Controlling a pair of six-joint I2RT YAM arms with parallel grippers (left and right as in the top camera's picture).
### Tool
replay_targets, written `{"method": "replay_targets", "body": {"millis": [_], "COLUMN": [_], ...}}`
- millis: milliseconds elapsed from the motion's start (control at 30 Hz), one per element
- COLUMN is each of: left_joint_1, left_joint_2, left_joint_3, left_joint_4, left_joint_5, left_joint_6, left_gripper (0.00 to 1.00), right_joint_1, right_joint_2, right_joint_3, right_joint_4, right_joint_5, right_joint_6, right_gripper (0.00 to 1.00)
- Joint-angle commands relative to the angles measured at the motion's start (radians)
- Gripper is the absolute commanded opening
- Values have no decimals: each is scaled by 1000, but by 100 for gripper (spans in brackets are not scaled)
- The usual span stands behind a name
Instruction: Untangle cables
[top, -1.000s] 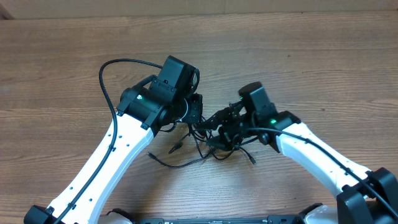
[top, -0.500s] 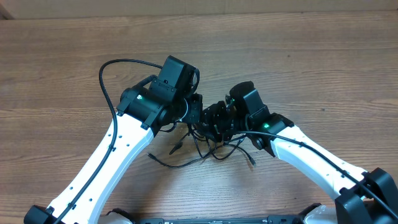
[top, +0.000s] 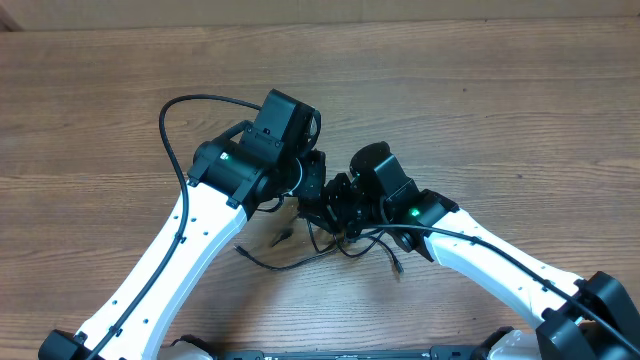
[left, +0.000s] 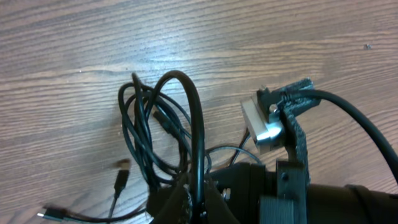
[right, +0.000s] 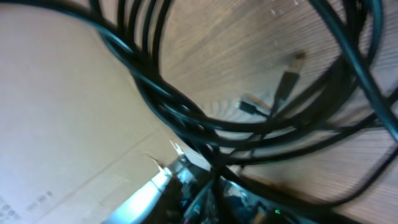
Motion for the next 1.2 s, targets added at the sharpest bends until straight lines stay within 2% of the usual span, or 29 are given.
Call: {"method": "replay_targets", "body": {"millis": [0, 67, 233, 367, 567, 700, 867, 1033, 1167], "left_joint_1": [-4, -4, 10, 22, 15, 10, -9, -10, -10], "left_joint_2": [-20, -20, -21, -20, -20, -20, -15, -7, -2], "left_joint_3": [6, 6, 6, 6, 3, -41, -193, -376, -490], "left_joint_4": [3, -2, -60, -132, -113, -37, 124, 256, 386], "left_joint_5": [11, 6, -95, -163, -120, -66, -42, -35, 69], "left_joint_6": [-10, -10, -10, -10, -11, -11, -61, -209, -284], "left_gripper": [4, 4, 4, 4, 5, 4, 4, 4, 4], "right_joint_1": [3, 2, -76, -230, -504, -619, -670, -670, -669], "right_joint_2": [-13, -14, -40, -127, -267, -308, -318, -318, -318], "right_joint_3": [9, 9, 9, 9, 9, 9, 9, 9, 9], "right_joint_4": [5, 8, -50, -86, -95, -118, -214, -222, -199], "right_joint_5": [43, 42, 34, -70, -270, -403, -430, -551, -563], "right_joint_6": [-3, -15, -156, -289, -349, -397, -463, -472, -455], "right_gripper": [4, 4, 4, 4, 4, 4, 4, 4, 4]}}
